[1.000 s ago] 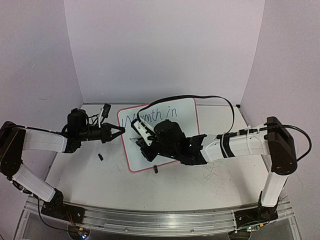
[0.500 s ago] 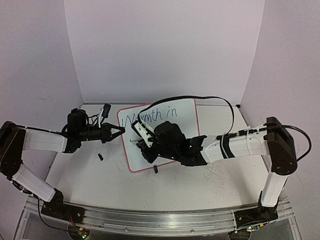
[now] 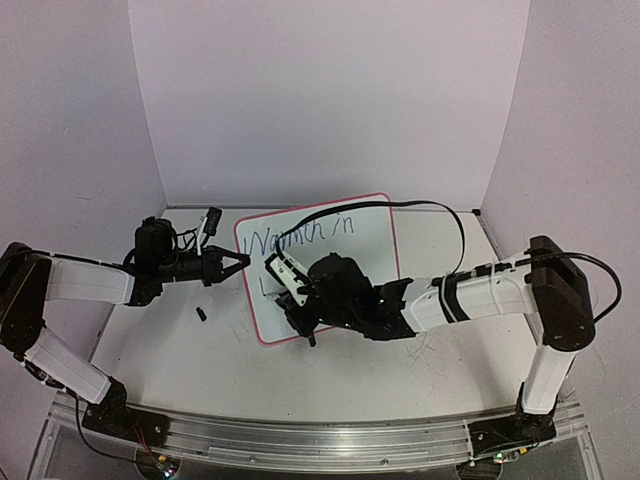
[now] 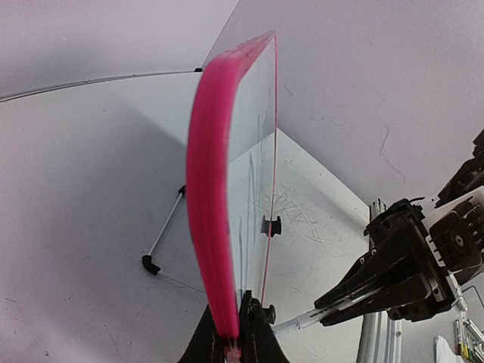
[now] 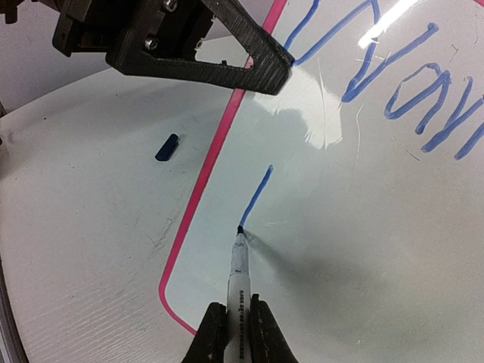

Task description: Write a sentence on the whiteboard

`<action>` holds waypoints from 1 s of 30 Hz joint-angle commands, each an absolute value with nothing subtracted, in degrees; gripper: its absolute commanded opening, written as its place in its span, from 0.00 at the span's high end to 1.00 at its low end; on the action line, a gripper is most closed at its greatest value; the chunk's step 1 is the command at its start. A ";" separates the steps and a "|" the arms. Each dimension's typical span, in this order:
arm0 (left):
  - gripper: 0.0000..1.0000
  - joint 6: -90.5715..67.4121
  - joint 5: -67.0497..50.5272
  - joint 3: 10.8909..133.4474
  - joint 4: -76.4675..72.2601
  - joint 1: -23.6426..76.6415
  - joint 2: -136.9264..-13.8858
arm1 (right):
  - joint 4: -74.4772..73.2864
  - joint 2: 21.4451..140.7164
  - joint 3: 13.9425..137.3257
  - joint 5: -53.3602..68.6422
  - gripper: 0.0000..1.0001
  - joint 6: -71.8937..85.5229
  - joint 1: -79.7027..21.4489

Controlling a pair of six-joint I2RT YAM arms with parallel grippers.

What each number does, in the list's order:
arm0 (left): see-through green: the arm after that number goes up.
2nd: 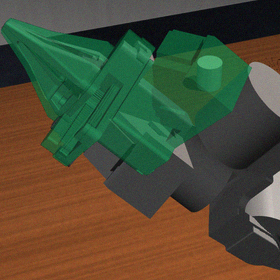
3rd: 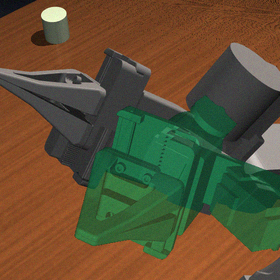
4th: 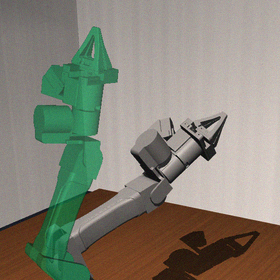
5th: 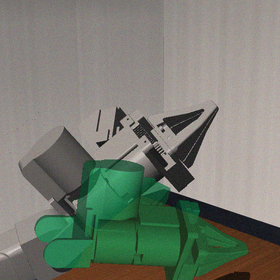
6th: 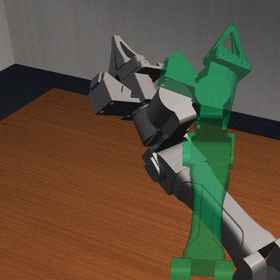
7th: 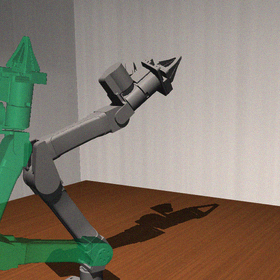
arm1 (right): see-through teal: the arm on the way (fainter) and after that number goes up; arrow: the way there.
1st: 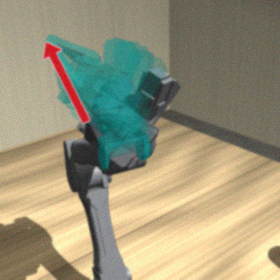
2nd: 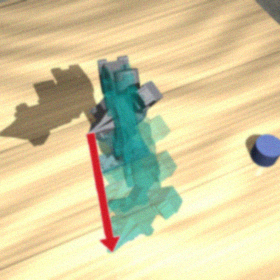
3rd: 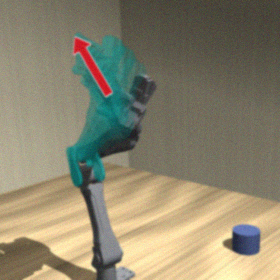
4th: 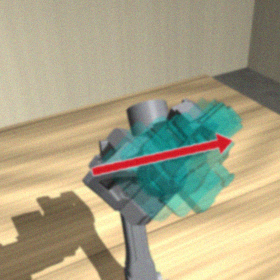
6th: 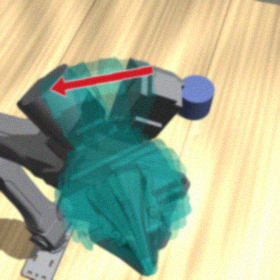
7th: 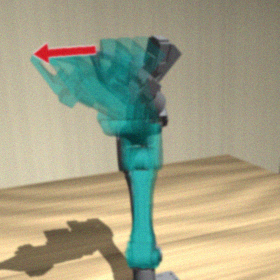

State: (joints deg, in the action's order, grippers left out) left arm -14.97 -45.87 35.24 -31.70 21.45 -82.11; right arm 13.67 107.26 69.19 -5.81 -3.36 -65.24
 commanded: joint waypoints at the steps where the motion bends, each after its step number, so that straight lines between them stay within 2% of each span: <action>1: 1.00 -10.63 -41.10 36.06 -29.70 21.62 -81.21 | 13.97 105.31 69.41 -10.96 1.00 -2.41 -65.05; 30: 1.00 -10.28 -41.18 35.75 -29.62 21.62 -81.24 | 16.38 105.65 73.45 -14.48 1.00 -2.14 -62.89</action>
